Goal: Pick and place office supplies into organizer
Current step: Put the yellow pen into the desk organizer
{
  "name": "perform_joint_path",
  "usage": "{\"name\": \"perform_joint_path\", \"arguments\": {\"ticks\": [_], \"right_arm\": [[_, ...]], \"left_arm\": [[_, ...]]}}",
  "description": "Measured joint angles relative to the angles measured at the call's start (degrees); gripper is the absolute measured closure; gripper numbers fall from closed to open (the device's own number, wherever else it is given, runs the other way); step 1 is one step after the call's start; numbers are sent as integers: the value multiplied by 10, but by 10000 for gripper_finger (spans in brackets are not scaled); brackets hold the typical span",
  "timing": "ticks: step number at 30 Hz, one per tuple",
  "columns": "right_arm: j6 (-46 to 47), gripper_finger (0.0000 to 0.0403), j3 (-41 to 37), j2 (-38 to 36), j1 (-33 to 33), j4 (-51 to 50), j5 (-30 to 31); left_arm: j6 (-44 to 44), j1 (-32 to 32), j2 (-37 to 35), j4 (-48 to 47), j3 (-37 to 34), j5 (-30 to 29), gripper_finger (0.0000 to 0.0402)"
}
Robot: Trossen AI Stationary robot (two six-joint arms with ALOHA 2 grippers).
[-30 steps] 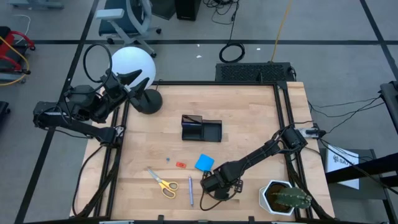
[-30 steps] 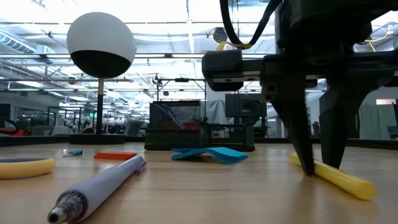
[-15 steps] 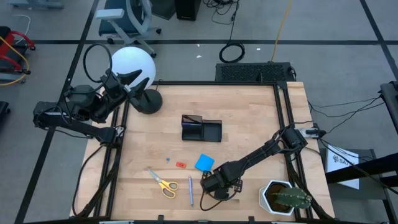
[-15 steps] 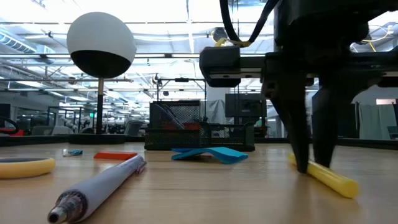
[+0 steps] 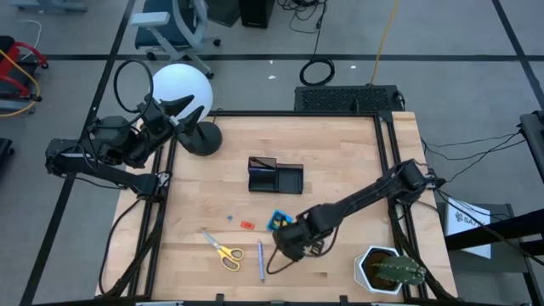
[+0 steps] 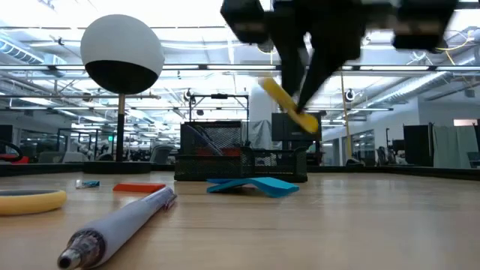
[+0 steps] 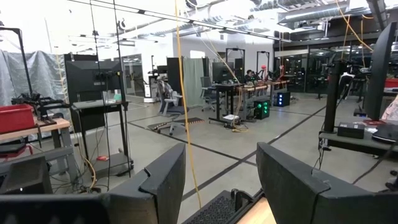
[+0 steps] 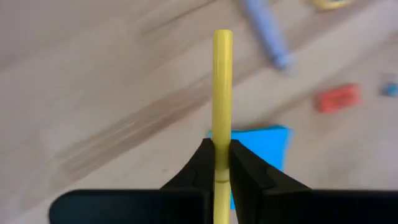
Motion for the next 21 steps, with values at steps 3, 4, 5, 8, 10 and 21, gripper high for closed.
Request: {"name": "perform_joint_path", "arguments": {"ticks": [3,4,5,8,10,21], "right_arm": [[52,387,0,-22,-13,31,-1],[69,387,0,-28,-17,46,-1],[82,387,0,-35,-21,57,-1],[120,387,1,-45,-39,96,-1],[149,387,1,-46,-53,118,-1],[257,387,1,-49,-129,205,0]], "left_arm": [[0,0,0,0,0,0,201],[0,0,0,0,0,0,201],[0,0,0,0,0,0,201],[0,0,0,0,0,0,201],[0,0,0,0,0,0,201],[0,0,0,0,0,0,201]]}}
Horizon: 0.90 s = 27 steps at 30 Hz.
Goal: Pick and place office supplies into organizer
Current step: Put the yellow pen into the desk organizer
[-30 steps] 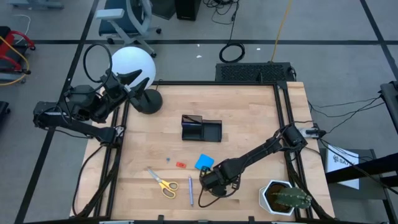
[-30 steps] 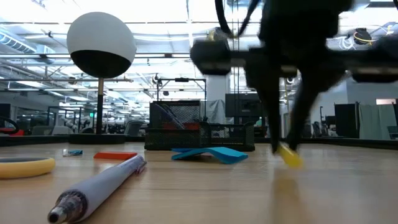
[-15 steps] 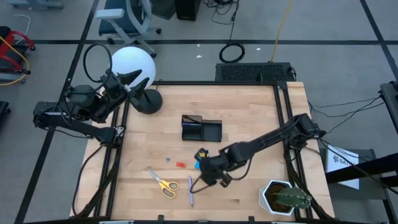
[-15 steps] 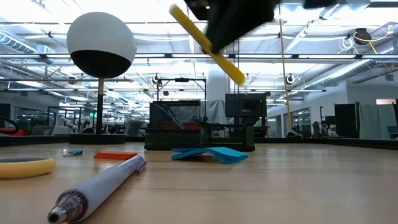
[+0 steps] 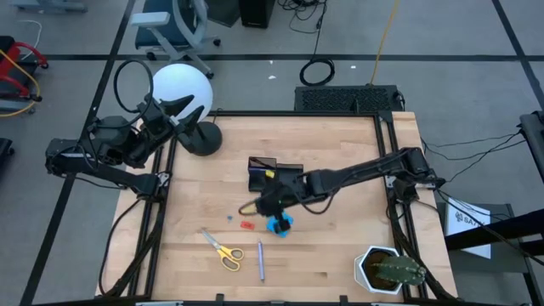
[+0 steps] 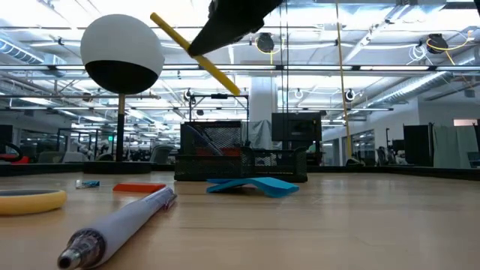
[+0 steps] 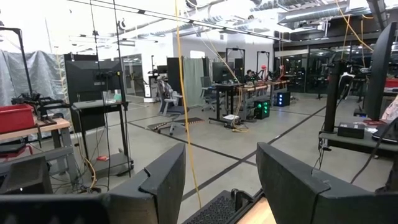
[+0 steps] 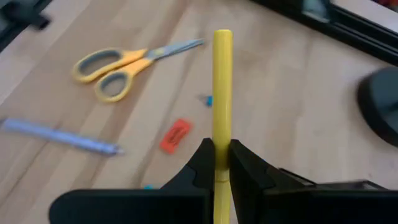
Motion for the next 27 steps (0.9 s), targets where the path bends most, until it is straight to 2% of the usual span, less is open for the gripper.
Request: {"name": "perform_joint_path", "arguments": {"ticks": [8,14,20,24,27], "right_arm": [[56,387,-1,0,-46,56,-1],[78,387,-43,0,-75,153,-8],[90,387,-115,-26,-94,296,-18],[94,387,-183,-84,-99,397,-9],[95,387,-248,-132,-99,479,1]], "left_arm": [[-11,0,0,0,0,0,201],[-97,0,0,-6,0,1,201],[-94,0,0,-71,0,84,201],[-105,0,4,-106,0,141,201],[-108,-1,12,-111,-3,160,201]]}}
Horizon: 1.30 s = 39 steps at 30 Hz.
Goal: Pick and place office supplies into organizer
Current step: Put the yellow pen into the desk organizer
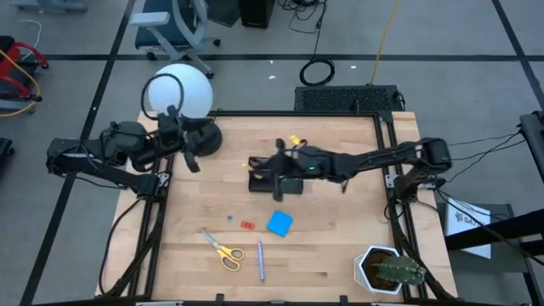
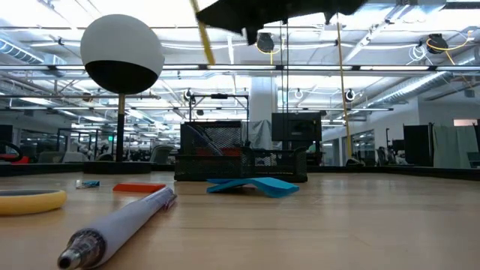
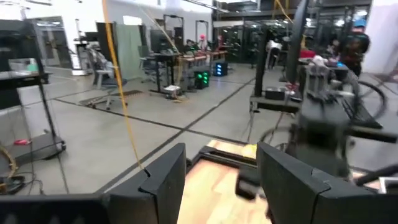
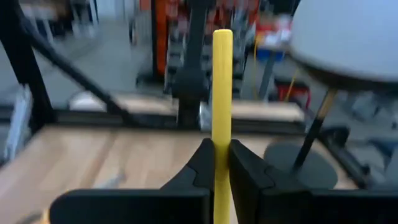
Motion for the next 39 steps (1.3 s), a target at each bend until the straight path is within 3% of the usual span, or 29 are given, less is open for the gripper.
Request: {"name": "perform_joint_path", "arguments": {"ticks": [4,8,18,26,36,39], "right_arm": [[7,387,-80,-56,0,110,7],[10,387,-120,-89,-4,122,17],[-15,387,-130,-94,-5,137,38],[-20,386,-130,-94,-6,135,47],[-21,386,-130,-94,-6,135,44],[-21,386,-130,-94,-6,135,44]], "left_arm": [[1,0,21,-3,-13,1,201],[1,4,62,-2,-31,3,201],[0,6,160,27,-31,-11,201],[21,6,182,13,-31,-10,201],[59,4,184,84,-31,141,201],[59,4,184,89,-31,152,201]]}}
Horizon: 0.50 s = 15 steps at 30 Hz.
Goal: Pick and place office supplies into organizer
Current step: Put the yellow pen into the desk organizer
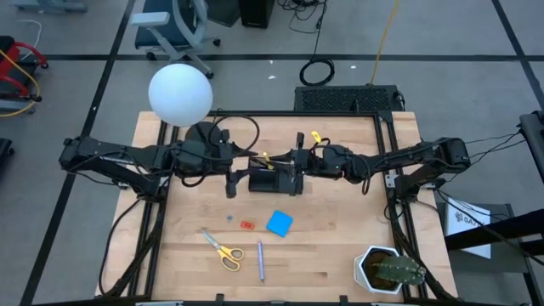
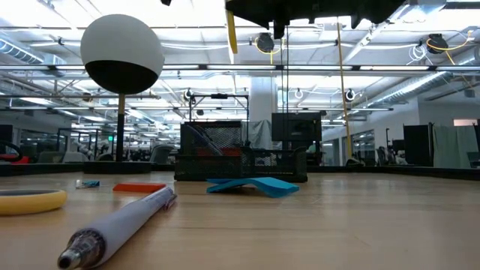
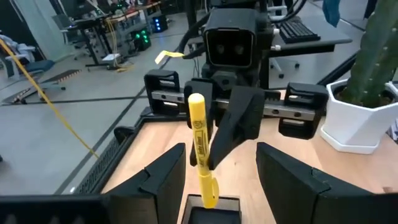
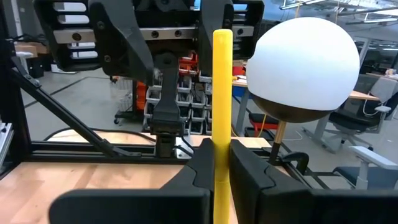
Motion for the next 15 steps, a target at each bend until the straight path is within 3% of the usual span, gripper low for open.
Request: {"name": "perform_joint_path", "arguments": {"ticks": [11,15], "right_arm": [[-14,386,0,0,9,14,-3],[-14,386,0,0,9,18,-32]], "left_arm": [[10,5,4,16,0,-1,201],[16,10,18,40,0,-1,201]]}}
